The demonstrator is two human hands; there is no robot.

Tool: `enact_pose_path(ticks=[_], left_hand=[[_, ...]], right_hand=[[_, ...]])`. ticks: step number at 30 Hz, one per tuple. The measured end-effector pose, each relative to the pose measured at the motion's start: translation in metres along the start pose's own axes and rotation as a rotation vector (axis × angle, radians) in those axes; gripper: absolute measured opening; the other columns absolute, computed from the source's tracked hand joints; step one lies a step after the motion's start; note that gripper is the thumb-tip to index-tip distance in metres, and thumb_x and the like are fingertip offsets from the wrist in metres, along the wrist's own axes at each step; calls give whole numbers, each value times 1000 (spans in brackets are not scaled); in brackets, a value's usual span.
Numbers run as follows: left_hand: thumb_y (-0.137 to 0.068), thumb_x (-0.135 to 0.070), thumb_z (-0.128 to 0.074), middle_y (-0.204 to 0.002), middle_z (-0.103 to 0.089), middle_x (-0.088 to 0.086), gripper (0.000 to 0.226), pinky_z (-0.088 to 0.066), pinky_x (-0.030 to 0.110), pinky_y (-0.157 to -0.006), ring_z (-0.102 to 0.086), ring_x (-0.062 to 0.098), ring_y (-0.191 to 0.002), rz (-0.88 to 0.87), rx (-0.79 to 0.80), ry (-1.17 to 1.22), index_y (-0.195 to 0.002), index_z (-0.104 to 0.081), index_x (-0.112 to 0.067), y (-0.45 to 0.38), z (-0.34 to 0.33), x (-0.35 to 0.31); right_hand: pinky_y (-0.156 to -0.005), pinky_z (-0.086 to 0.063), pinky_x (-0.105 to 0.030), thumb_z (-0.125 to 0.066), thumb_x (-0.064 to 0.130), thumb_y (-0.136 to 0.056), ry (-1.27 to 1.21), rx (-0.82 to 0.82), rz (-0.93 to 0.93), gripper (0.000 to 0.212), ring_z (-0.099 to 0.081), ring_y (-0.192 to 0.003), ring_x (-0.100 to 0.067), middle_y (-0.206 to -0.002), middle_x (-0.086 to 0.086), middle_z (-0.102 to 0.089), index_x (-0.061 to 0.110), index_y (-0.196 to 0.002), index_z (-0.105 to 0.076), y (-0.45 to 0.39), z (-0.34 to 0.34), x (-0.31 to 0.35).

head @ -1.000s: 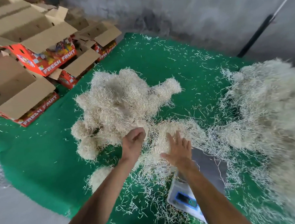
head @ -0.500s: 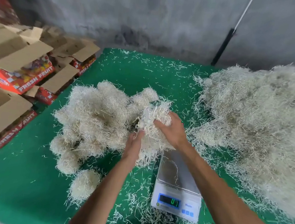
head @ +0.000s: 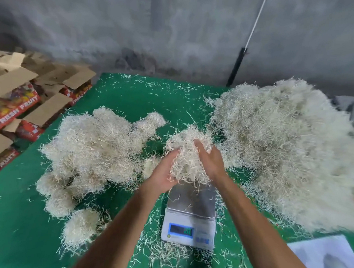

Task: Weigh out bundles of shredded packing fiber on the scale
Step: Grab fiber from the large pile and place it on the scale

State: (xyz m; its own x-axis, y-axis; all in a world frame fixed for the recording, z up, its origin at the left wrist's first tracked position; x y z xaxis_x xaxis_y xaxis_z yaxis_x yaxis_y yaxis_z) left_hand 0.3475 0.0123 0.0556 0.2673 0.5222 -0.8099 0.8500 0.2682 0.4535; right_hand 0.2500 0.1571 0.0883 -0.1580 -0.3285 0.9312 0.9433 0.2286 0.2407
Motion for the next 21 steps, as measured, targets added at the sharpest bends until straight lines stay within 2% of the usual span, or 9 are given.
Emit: enact_pose_path(ticks=[3, 5, 8, 11, 13, 16, 19, 20, 21], left_hand=[[-94, -21, -67, -153, -42, 9, 60, -34, 38, -117, -35, 23, -145, 96, 24, 153, -148, -42, -17, 9, -6, 28], [-97, -32, -62, -140, -54, 16, 37, -45, 36, -107, -52, 31, -132, 252, -71, 124, -131, -57, -20, 4, 3, 52], [-97, -23, -62, -131, -55, 12, 39, -52, 19, -82, -60, 19, -104, 176, -102, -341, -135, -50, -20, -4, 17, 63], [-102, -33, -53, -120, -63, 11, 31, -60, 24, -61, -67, 22, -92, 124, -130, -411, -129, -54, -18, -13, 19, 77], [-102, -39, -50, -117, -65, 9, 31, -63, 35, -72, -67, 21, -95, 44, -201, -414, -117, -57, -14, -13, 25, 79], [-101, -25, -55, -139, -52, 3, 31, -46, 34, -105, -56, 19, -119, -152, -314, -673, -131, -48, -21, -11, 37, 73], [-86, 1, -67, -157, -29, -11, 92, -30, 36, -116, -29, 15, -144, -341, -163, -884, -155, -19, -35, -15, 3, 64], [-85, 1, -69, -159, -26, -9, 100, -32, 41, -117, -27, 17, -145, -348, -94, -954, -158, -12, -35, -18, -12, 64], [-86, -2, -71, -160, -27, -2, 98, -35, 46, -116, -30, 21, -145, -326, -34, -1014, -159, -12, -30, -25, -22, 68]], right_hand=[[-122, -20, -53, -38, 98, -78, -91, 83, -44, 116, -28, -153, -34, -169, -11, -21, 21, -163, -22, 11, 10, -16], [-122, -15, -54, -36, 101, -74, -105, 224, -49, 110, -24, -155, -26, -170, 1, -20, 36, -163, -21, 21, 7, -24], [-115, -32, -52, -56, 95, -69, -11, 201, -158, 122, -33, -151, -30, -168, -4, -27, 27, -164, -19, 29, 16, -55], [-108, -40, -47, -65, 95, -57, -106, 164, -198, 126, -45, -143, -28, -162, -9, -40, 22, -157, -39, 35, 31, -69], [-93, -57, -42, -66, 82, -73, -360, 120, -247, 72, -70, -117, -24, -130, -10, -71, 33, -126, -72, 34, 43, -73], [-48, -58, -28, -58, 33, -103, -542, -90, -422, 20, -76, -67, -26, -79, -13, -77, 16, -103, -68, 44, 65, -94], [-37, -52, -25, -49, 17, -107, -688, -187, -516, 14, -64, -85, -35, -85, -27, -59, 9, -99, -58, 56, 71, -93], [-46, -58, -26, -49, 20, -107, -730, -192, -534, 18, -61, -99, -39, -85, -34, -58, 6, -99, -58, 58, 70, -93], [-72, -63, -27, -46, 21, -109, -753, -201, -546, 24, -57, -115, -45, -97, -43, -59, 1, -110, -59, 60, 69, -92]])
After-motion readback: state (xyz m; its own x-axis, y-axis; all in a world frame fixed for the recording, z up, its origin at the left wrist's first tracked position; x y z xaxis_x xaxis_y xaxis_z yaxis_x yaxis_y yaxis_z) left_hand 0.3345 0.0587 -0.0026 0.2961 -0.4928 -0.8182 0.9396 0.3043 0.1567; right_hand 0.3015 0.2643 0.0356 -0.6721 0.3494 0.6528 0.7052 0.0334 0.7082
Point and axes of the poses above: each hand's wrist, its own y-axis away from the middle knuckle, its own z-axis out of the back of the hand, x = y × z, the point moved 8 cm from there along -y, towards the middle knuckle
